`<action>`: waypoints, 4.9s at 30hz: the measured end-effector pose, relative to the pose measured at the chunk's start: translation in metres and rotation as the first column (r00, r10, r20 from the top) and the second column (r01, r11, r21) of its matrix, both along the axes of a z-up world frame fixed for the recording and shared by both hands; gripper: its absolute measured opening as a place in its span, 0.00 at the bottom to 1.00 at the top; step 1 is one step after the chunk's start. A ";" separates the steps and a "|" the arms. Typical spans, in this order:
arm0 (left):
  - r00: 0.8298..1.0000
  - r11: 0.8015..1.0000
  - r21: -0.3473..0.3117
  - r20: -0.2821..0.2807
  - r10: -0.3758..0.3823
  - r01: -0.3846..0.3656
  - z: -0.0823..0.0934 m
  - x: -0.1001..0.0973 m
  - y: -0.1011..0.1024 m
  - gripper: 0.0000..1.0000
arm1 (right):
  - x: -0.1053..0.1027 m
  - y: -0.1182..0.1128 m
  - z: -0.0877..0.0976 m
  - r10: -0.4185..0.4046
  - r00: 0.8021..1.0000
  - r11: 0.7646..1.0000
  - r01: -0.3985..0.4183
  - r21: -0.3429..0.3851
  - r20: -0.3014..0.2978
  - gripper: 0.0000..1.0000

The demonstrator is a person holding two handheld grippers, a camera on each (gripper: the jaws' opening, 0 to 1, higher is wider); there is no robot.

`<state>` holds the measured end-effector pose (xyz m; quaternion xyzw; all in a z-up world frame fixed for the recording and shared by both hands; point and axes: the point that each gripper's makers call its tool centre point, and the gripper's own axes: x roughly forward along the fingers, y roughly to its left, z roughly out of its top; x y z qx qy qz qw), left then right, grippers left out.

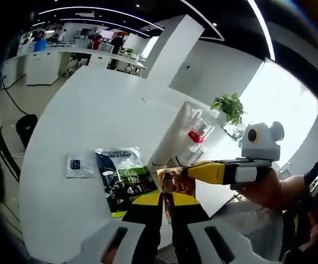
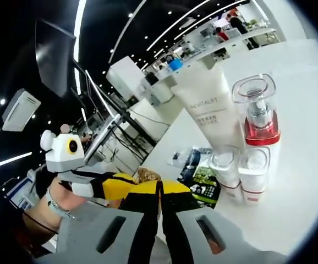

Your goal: Arrange the skincare products in the storage area until every visible bottle or jar stands upright without overlapping.

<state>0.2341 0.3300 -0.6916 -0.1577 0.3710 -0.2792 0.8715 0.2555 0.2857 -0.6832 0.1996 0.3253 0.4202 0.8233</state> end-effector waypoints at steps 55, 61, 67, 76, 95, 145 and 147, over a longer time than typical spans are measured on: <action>1.000 0.993 0.118 0.013 0.022 -0.023 -0.007 0.000 0.010 0.01 | -0.004 0.000 -0.017 0.020 1.000 0.995 -0.019 -0.099 0.009 0.05; 0.999 0.991 0.130 0.002 0.034 -0.034 -0.010 0.000 0.013 0.01 | -0.001 -0.002 -0.018 0.013 1.000 0.993 -0.010 -0.120 0.024 0.05; 0.999 0.990 0.136 0.002 0.034 -0.034 -0.010 0.001 0.013 0.01 | -0.002 -0.002 -0.019 0.019 1.000 0.992 -0.016 -0.125 0.020 0.05; 0.998 0.985 0.161 0.018 0.054 -0.057 -0.008 0.007 0.021 0.01 | -0.003 -0.001 -0.022 0.028 0.999 0.990 -0.025 -0.140 0.017 0.05; 0.987 0.970 0.185 0.026 0.156 -0.158 -0.003 0.058 0.052 0.01 | -0.006 -0.002 -0.030 0.056 0.998 0.977 -0.047 -0.208 0.038 0.04; 0.853 0.894 0.385 -0.363 0.374 -0.228 -0.102 0.034 0.117 0.01 | -0.006 -0.003 -0.035 0.063 0.998 0.969 -0.057 -0.240 0.016 0.03; 0.850 0.891 0.389 -0.364 0.382 -0.234 -0.103 0.034 0.118 0.01 | -0.007 -0.002 -0.035 0.066 0.998 0.969 -0.059 -0.239 0.019 0.03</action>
